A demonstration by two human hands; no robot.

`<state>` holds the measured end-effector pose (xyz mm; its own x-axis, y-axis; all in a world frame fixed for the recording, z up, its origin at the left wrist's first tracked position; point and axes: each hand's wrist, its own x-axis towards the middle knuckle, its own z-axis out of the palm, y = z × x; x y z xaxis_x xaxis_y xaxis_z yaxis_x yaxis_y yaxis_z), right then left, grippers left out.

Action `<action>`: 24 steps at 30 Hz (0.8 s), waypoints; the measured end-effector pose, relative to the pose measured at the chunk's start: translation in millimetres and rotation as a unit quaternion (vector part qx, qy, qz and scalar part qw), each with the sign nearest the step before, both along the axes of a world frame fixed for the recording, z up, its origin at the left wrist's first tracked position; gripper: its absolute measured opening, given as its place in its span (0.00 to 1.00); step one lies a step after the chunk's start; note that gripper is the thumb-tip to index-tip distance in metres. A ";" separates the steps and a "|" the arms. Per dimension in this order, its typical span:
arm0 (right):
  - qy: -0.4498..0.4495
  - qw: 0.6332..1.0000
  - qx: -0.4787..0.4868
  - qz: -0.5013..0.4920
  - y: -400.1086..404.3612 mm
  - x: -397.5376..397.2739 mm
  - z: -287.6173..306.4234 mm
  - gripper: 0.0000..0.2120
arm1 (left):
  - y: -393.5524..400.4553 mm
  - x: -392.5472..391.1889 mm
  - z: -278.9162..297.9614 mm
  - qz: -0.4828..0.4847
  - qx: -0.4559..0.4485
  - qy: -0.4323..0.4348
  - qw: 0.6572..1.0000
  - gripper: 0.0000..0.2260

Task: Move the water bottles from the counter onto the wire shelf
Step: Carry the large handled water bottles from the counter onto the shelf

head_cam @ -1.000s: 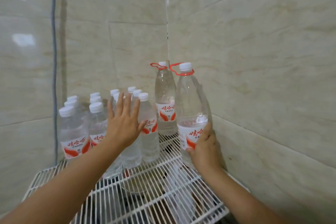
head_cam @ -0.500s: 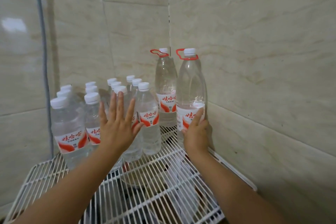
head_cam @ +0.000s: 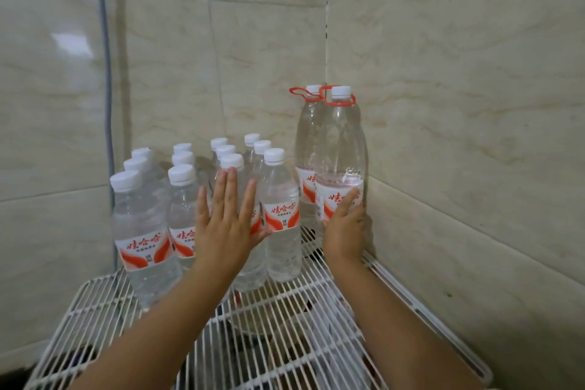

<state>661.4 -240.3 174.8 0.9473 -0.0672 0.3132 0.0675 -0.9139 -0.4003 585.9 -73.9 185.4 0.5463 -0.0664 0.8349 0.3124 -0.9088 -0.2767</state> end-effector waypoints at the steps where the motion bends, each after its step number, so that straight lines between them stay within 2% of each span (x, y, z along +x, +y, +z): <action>1: 0.002 1.000 0.004 0.006 -0.6 -0.8 -1.4 0.37 | -0.3 -0.7 -0.9 0.007 -0.001 0.008 1.000 0.36; 7: 0.003 0.999 0.014 0.041 -8.4 -4.5 -0.2 0.35 | -11.6 -12.4 10.5 0.040 -0.064 0.083 0.994 0.35; 11: 0.004 0.995 0.025 0.096 -26.7 -11.7 5.1 0.37 | -26.7 -36.0 24.4 0.058 -0.122 0.145 0.980 0.31; 15: -0.039 0.988 0.033 0.143 -40.9 -40.5 19.7 0.35 | -41.0 -74.8 20.3 0.093 -0.131 0.122 0.979 0.31; 16: -0.056 0.984 0.034 0.163 -41.4 -49.8 24.3 0.34 | -41.5 -85.9 19.1 0.111 -0.157 0.140 0.971 0.30; 19: -0.091 0.962 0.009 0.258 -32.2 -96.2 32.0 0.30 | -35.8 -133.3 11.6 0.173 -0.241 0.178 0.938 0.26; 24: -0.077 0.896 -0.020 0.437 15.2 -190.9 26.7 0.27 | -12.2 -244.3 -16.8 0.254 -0.332 0.155 0.895 0.27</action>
<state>470.6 -225.2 201.5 0.5775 0.6937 0.4304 0.8163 -0.4974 -0.2936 341.5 -86.1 168.6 0.5774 0.7111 0.4012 0.7340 -0.6673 0.1265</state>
